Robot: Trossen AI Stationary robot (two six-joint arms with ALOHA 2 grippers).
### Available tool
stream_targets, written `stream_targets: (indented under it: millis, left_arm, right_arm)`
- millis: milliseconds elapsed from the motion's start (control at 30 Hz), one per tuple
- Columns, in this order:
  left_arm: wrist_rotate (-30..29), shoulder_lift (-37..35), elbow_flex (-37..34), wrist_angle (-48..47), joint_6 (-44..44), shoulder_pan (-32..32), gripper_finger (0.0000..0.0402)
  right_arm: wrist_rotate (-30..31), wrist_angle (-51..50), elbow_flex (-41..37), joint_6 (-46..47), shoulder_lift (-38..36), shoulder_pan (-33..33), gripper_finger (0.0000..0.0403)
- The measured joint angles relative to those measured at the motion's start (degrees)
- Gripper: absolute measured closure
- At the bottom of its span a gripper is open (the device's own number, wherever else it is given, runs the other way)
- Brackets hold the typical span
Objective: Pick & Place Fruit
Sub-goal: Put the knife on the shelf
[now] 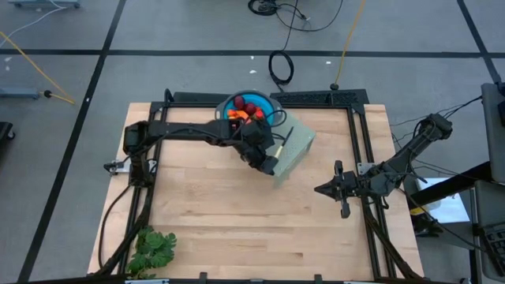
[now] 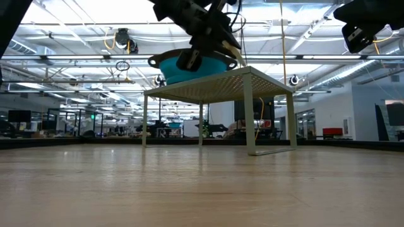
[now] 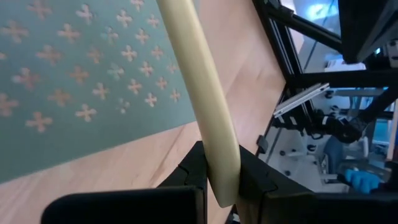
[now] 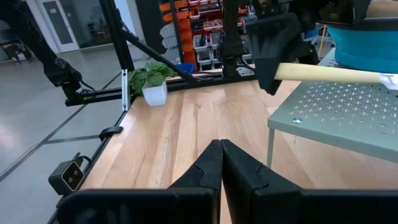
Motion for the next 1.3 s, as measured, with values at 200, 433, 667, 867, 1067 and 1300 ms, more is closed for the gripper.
stream_targets:
  millis: [200,433,667,867,1067,1300]
  left_arm:
    - [2.53,0.00,0.00,-0.84,-0.02,1.13,0.0368]
    - [2.49,-0.02,0.02,-3.05,-0.85,1.81,0.0368]
    - [1.96,-0.02,0.02,-2.99,-1.55,2.16,0.0368]
    - [2.30,0.66,0.04,-3.05,-1.82,2.16,0.0368]
    - [1.63,0.63,0.04,-3.01,-1.83,2.49,0.0368]
    - [-0.37,0.63,0.04,-5.40,-1.58,2.49,0.0346]
  right_arm:
    - [-0.02,-0.04,0.00,-0.02,0.00,0.00,0.0403]
    - [-0.02,-0.04,0.00,-0.02,0.00,0.00,0.0403]
    - [-0.02,-0.02,0.02,-0.02,0.00,0.00,0.0403]
    - [-0.01,0.01,0.02,-0.01,0.02,0.00,0.0403]
    - [-0.02,0.11,0.02,0.00,0.02,0.00,0.0403]
    - [-0.17,0.11,0.02,0.44,0.02,0.00,0.0403]
